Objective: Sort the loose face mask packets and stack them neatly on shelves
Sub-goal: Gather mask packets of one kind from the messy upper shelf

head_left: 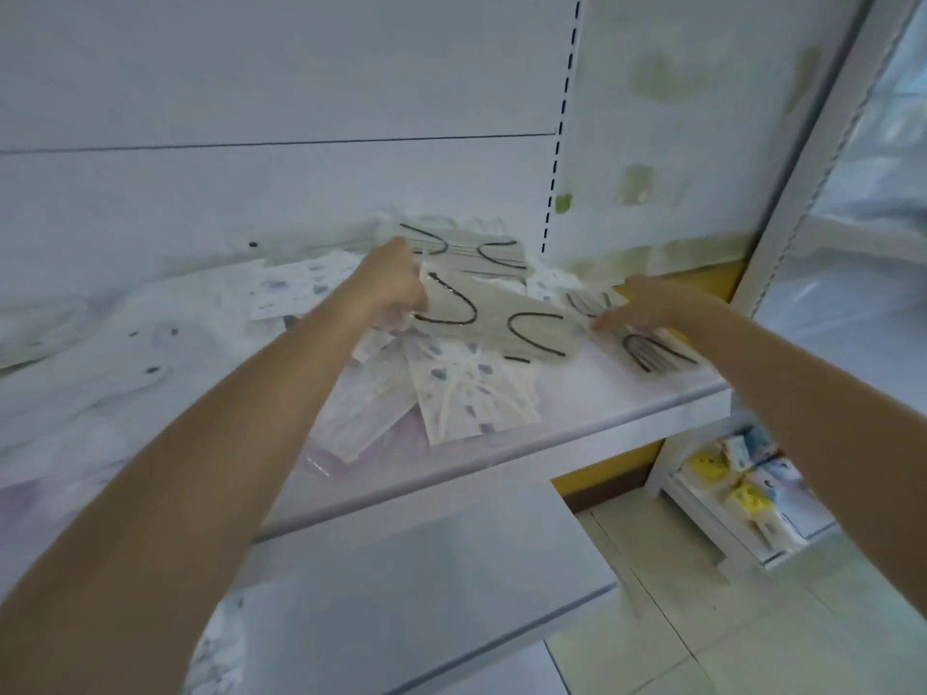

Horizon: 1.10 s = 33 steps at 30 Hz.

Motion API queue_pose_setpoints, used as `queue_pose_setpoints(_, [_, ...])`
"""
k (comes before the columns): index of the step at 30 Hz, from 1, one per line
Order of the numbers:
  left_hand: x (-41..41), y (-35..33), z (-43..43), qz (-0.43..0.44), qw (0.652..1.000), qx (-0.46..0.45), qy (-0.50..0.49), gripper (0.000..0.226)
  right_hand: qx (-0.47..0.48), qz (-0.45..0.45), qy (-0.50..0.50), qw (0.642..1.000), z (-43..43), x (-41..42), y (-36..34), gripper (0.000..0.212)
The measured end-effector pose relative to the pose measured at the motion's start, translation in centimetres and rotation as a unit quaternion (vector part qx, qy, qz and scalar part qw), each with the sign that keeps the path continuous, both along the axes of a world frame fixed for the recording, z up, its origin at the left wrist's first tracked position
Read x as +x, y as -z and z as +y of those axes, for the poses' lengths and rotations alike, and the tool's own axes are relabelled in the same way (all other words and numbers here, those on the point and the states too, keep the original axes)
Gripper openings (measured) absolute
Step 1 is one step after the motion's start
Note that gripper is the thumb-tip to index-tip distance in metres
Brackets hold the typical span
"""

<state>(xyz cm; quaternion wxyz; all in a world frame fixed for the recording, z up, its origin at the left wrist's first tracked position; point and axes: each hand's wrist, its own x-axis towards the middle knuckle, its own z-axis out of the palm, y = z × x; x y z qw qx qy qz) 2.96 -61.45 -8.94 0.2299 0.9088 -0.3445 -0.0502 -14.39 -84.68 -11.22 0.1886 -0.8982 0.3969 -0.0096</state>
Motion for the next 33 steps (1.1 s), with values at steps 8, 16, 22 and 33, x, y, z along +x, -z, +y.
queue_pose_setpoints(8, [1.5, -1.8, 0.2, 0.091, 0.985, -0.13, -0.07, 0.03, 0.05, -0.133, -0.089, 0.986, -3.2, 1.2, 0.6, 0.063])
queue_pose_setpoints(16, [0.2, 0.3, -1.8, 0.159, 0.864, -0.457, -0.141, 0.036, 0.25, -0.453, -0.144, 0.843, -1.1, 2.0, -4.6, 0.042])
queue_pose_setpoints(22, [-0.5, 0.6, -2.5, 0.241, 0.753, -0.59, -0.164, 0.014, 0.377, -0.479, -0.181, 0.772, 3.5, 7.1, -3.6, 0.041])
queue_pose_setpoints(33, [0.0, 2.2, -1.0, 0.198, 0.779, -0.585, -0.112, 0.033, 0.122, -0.428, -0.221, 0.868, 5.6, 13.2, -0.8, 0.05])
